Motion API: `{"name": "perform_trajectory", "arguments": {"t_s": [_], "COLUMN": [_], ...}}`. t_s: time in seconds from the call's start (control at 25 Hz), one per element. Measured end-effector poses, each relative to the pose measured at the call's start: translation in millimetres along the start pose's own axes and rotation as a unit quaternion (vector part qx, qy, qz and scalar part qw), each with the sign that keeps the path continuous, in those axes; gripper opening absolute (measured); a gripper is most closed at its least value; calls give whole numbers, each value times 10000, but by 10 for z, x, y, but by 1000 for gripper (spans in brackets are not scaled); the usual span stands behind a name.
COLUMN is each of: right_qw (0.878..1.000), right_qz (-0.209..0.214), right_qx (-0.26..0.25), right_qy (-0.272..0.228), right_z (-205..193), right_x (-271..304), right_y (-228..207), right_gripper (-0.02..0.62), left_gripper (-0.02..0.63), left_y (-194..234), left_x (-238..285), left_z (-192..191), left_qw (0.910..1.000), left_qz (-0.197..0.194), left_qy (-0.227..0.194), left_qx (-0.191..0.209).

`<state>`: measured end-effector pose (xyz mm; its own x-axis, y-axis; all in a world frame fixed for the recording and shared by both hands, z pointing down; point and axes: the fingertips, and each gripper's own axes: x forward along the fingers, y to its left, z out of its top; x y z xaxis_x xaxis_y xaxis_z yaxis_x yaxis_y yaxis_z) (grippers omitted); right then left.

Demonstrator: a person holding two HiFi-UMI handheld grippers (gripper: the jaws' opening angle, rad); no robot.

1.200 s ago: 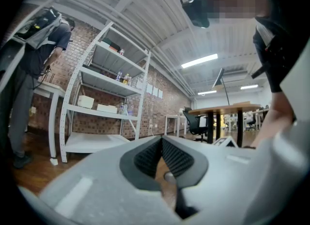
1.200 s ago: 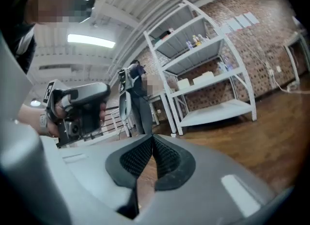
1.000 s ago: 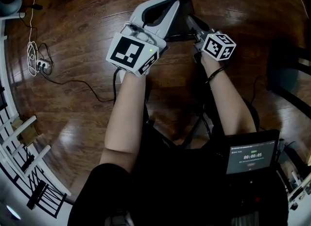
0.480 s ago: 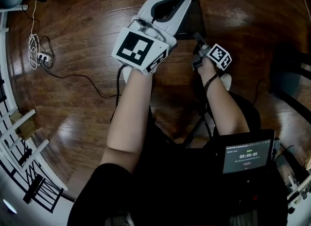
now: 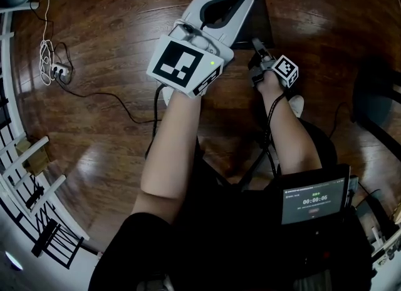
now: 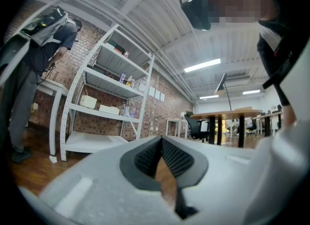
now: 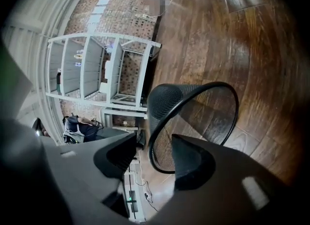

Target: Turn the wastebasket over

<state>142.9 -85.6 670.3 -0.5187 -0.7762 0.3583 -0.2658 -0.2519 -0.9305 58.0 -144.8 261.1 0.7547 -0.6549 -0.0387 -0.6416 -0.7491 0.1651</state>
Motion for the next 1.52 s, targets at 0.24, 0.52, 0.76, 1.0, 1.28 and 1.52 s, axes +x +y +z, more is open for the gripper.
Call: {"name": "perform_trajectory", "arguments": {"t_s": [0.24,0.52,0.76,1.0,1.28,1.52], "right_qw": [9997,9988,9953,9952,9956,9857], "right_qz": [68,320,574,754,660,453], "right_qx": [224,207,632,413,-642,-1623], "right_qy": [-109,-305,-449,-467,-149,83], "right_z": [-48,67,44,73,109,205], "right_x": [73,128,202,237,247,244], "right_y": [-53,-85,28,157,365,475], "right_gripper": [218,218,151,26,32,38], "left_gripper": [3,3,3,3,3,3], "left_y": [33,64,67,64,87,116], "left_x": [11,-29,-43,-30,-60,-65], "left_z": [5,75,85,60,98,121], "left_qw": [10000,9999,9999,9999,9998,9996], "left_qz": [7,79,102,83,133,153], "left_qy": [-10,-86,-82,-62,-116,-184], "left_qx": [-54,-76,-81,-91,-110,-114]}}
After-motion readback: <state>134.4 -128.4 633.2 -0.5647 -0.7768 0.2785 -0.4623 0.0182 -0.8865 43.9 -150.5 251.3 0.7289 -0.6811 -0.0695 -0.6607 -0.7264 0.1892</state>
